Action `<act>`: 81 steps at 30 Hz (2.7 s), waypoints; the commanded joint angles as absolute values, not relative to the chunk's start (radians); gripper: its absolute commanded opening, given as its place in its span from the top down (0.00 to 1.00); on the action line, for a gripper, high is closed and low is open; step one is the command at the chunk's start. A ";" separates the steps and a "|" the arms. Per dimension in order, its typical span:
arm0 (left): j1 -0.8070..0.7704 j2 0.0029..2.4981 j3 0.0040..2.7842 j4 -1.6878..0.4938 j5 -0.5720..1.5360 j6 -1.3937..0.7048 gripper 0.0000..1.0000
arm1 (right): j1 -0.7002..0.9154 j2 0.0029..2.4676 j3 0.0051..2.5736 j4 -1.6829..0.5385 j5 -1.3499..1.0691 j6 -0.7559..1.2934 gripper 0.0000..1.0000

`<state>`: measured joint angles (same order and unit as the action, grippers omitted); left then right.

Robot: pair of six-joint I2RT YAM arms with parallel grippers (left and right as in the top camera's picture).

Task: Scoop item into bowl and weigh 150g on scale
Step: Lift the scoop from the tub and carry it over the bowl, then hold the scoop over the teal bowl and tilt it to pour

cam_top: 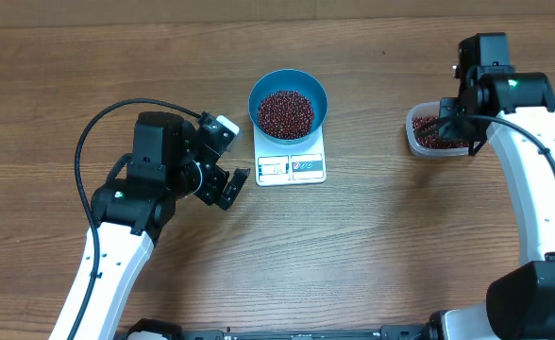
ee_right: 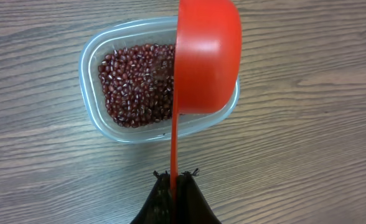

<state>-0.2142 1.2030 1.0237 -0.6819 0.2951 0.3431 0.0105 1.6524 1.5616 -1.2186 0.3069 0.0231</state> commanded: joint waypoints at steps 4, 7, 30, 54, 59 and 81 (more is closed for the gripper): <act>-0.210 1.210 1.039 -0.680 0.288 0.333 0.00 | 0.019 1.648 1.561 -1.218 0.355 0.034 0.96; -0.210 1.210 1.039 -0.680 0.288 0.333 0.01 | 0.019 1.648 1.565 -1.216 0.311 0.034 0.96; -0.210 1.210 1.039 -0.680 0.288 0.333 0.00 | 0.121 1.648 1.763 -1.123 -0.131 -0.031 0.96; -0.210 1.210 1.039 -0.680 0.288 0.333 0.01 | 0.444 1.855 1.758 -0.977 -0.125 0.012 0.96; -0.210 1.210 1.039 -0.680 0.288 0.333 0.00 | 0.444 1.883 1.752 -0.945 -0.125 0.035 0.96; -0.210 1.210 1.039 -0.680 0.288 0.333 0.00 | 0.444 2.021 1.752 -0.883 -0.060 0.046 0.96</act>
<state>-0.2142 1.2030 1.0237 -0.6819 0.2951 0.3431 0.4431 2.0090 1.7409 -0.8955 -0.0990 0.0341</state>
